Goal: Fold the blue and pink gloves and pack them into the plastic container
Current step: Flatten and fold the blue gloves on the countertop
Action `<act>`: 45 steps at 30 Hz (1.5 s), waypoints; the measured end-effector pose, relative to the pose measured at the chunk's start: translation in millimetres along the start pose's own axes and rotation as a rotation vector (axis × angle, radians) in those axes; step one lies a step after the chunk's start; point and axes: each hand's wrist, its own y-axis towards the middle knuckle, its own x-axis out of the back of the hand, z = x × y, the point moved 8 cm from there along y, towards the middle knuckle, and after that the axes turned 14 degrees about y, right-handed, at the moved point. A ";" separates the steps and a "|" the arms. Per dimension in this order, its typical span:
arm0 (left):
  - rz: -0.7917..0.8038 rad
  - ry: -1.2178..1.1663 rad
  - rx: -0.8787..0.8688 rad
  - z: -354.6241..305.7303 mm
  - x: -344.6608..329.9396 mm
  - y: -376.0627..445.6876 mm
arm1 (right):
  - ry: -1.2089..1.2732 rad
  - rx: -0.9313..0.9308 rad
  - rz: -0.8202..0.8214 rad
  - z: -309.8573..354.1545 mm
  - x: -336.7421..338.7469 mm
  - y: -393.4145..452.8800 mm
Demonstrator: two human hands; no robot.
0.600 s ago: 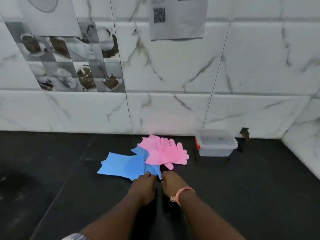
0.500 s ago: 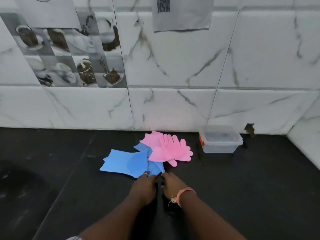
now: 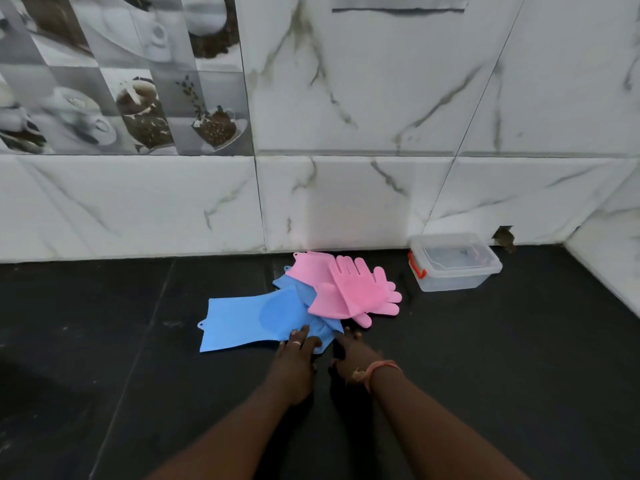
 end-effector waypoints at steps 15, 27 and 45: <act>-0.304 -1.281 0.516 -57.8 55.8 -69.0 | 1.264 0.395 -0.133 63.4 129.3 -83.9; 0.284 -2.446 0.260 -163.2 28.0 -105.5 | 1.867 0.111 0.519 -79.8 80.4 -179.4; -0.131 -1.323 0.912 -56.3 -29.5 -137.8 | 0.187 -0.418 -0.325 -184.2 66.4 -162.9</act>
